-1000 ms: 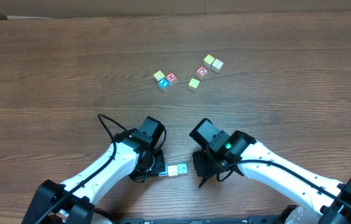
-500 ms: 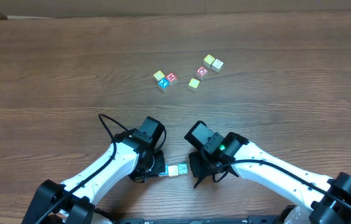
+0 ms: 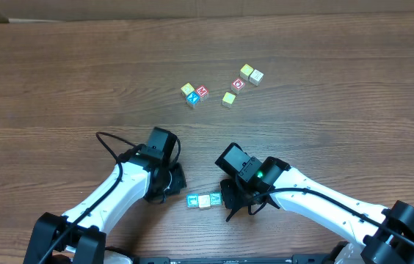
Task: Flip 5 blocks
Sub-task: 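Press the block row between left and right grippers to align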
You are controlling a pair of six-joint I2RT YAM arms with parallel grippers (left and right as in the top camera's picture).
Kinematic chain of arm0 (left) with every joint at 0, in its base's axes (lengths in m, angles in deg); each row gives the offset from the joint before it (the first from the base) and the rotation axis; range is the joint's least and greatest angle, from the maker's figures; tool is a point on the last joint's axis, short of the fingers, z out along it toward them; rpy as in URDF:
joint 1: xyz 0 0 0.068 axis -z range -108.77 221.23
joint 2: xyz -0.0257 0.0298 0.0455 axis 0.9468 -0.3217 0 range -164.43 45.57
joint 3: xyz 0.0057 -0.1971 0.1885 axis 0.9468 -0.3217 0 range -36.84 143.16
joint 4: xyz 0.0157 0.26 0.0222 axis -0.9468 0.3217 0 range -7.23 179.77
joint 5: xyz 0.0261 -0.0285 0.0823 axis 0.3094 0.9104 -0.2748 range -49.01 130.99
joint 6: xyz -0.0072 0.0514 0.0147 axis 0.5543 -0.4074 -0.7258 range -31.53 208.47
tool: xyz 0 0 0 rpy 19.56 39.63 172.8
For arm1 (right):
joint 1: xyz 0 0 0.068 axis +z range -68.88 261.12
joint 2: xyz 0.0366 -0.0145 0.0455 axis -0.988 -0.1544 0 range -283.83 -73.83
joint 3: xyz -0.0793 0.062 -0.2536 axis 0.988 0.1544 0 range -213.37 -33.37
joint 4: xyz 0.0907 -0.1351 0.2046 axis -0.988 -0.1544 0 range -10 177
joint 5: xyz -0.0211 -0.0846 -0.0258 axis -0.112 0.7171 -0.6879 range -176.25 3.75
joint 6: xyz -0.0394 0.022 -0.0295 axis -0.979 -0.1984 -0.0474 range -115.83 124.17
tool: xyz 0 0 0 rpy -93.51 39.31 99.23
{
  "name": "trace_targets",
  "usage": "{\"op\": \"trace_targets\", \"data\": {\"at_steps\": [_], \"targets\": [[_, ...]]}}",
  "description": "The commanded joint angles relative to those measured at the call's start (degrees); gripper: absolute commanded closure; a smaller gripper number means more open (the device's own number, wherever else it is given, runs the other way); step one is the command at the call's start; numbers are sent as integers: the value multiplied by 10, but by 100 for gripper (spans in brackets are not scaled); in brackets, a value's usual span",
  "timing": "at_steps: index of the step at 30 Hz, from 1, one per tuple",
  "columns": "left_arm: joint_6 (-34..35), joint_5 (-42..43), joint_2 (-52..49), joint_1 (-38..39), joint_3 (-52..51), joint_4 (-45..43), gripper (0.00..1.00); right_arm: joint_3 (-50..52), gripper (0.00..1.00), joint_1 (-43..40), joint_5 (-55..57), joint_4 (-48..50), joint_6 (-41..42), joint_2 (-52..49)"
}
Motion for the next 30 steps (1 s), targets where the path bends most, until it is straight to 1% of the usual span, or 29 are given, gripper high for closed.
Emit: {"op": "trace_targets", "data": {"at_steps": [1, 6, 17, 30], "targets": [[-40, 63, -4, 0, 14, -29, 96, 5, 86, 3, 1, 3, 4, -3], [-49, 86, -5, 9, 14, -29, 96, 5, 86, 3, 1, 3, 4, -3], [-56, 92, -5, 12, 14, 7, 96, 5, 86, 3, 0, 1, 4, -3], [-71, 105, -5, 17, 14, 12, 96, 5, 86, 3, 1, 1, 4, -3]]}}
